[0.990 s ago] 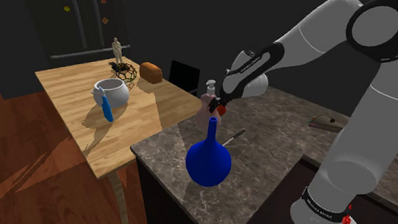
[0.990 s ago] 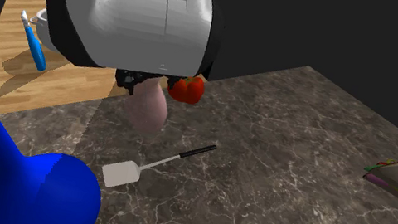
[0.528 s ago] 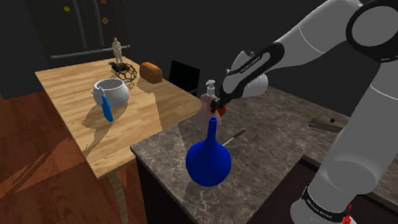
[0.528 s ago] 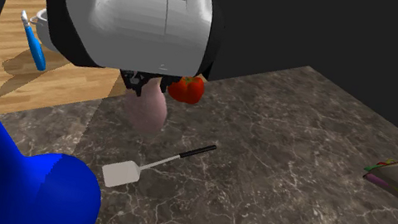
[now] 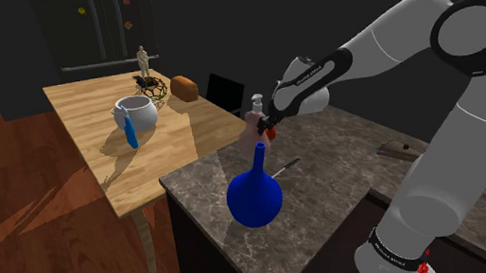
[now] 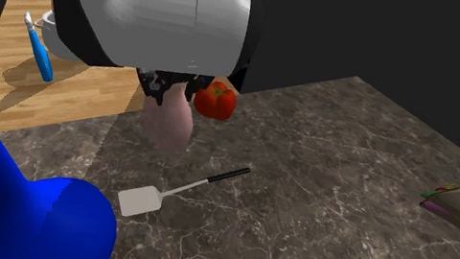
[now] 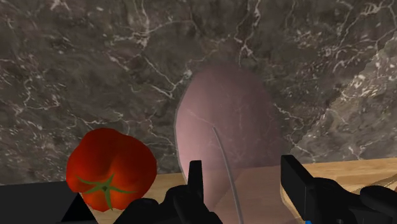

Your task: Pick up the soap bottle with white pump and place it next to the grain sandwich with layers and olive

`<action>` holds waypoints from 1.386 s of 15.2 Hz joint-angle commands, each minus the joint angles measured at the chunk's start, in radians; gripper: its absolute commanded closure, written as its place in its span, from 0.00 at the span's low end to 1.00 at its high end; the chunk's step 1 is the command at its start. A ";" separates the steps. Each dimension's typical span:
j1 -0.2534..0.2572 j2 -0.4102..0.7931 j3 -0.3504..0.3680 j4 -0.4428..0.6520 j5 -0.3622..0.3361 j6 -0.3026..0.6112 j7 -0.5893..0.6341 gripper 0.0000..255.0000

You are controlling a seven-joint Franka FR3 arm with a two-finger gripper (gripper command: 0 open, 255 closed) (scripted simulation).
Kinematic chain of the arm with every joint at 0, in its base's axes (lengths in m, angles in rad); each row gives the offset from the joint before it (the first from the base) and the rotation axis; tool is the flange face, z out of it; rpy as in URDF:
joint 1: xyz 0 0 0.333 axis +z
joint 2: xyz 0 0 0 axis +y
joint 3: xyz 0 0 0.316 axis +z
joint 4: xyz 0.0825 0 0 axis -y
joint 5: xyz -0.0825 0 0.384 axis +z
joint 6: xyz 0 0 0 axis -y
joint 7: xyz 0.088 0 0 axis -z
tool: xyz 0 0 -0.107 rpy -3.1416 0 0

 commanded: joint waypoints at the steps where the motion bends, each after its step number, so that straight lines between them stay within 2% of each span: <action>1: -0.005 -0.025 0.000 0.006 -0.025 -0.029 0.019 1.00; 10: -0.023 -0.113 0.011 0.050 -0.092 -0.158 0.075 1.00; 21: -0.035 -0.193 0.024 0.129 -0.130 -0.315 0.110 1.00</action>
